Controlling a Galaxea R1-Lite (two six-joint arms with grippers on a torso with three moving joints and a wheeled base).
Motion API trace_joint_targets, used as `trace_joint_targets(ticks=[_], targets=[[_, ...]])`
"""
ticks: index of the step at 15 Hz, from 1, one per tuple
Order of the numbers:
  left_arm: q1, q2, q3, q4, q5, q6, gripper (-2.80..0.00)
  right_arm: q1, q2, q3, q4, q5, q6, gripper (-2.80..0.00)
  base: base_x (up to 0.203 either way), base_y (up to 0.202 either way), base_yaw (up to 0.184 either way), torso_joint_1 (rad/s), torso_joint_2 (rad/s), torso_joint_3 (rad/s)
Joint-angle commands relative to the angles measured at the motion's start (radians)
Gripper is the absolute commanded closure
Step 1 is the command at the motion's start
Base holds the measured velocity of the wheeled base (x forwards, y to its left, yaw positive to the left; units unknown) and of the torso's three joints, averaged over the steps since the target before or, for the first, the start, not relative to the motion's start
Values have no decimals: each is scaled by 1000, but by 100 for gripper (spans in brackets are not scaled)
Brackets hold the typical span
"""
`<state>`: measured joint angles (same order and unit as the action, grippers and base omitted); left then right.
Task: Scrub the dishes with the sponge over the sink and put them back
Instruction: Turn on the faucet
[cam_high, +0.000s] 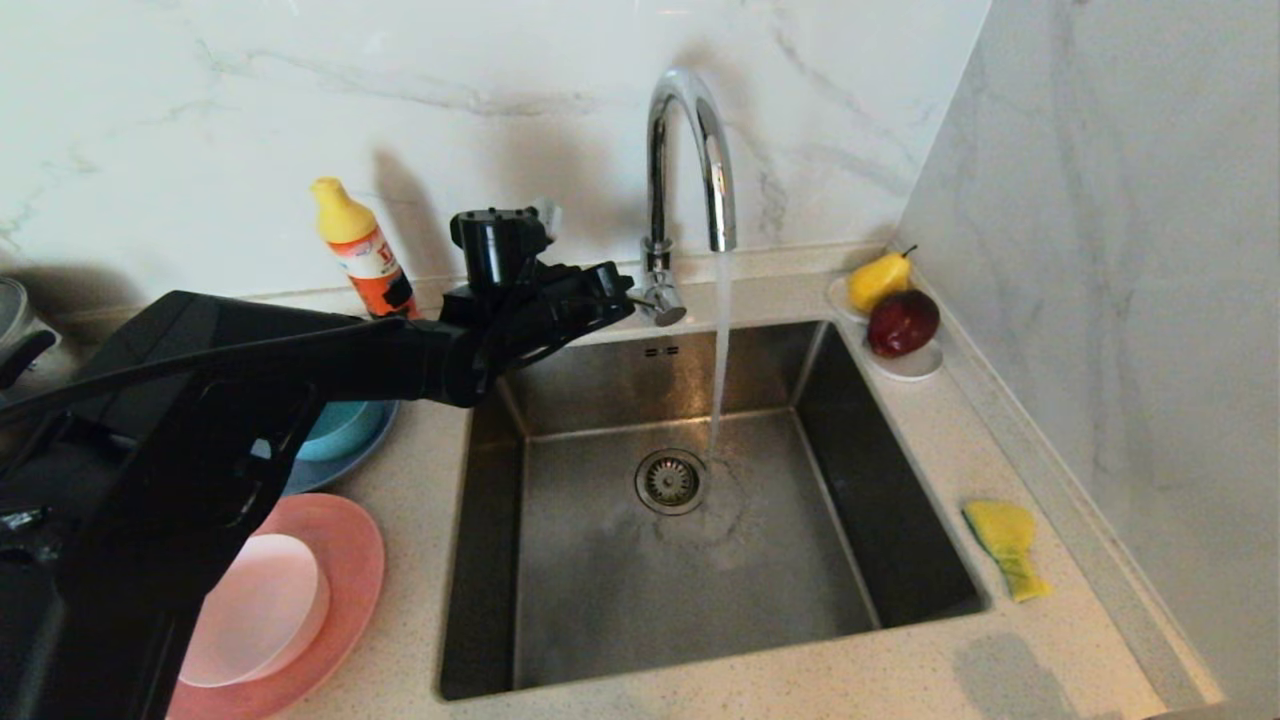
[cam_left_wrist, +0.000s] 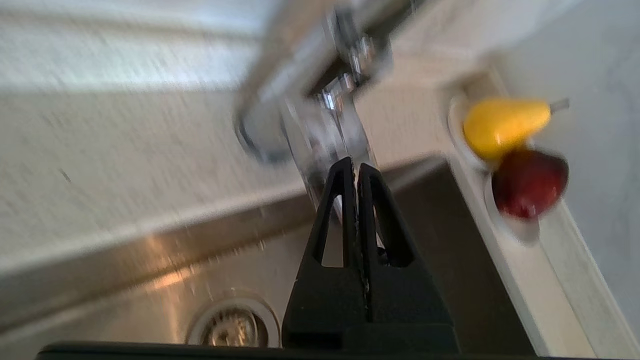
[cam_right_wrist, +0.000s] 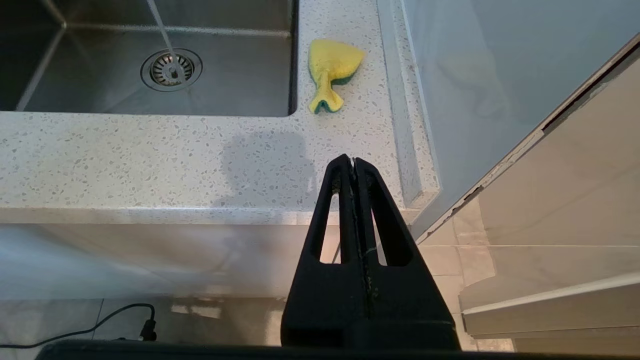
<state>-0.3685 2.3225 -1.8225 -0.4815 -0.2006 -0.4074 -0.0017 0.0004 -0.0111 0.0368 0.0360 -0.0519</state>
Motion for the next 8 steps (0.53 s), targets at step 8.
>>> trace_joint_targets(ticks=[8], targets=[[11,-159,7,11,99,-1,0,0,0,0,0,-1,0,0,0,0,0,0,0,0]])
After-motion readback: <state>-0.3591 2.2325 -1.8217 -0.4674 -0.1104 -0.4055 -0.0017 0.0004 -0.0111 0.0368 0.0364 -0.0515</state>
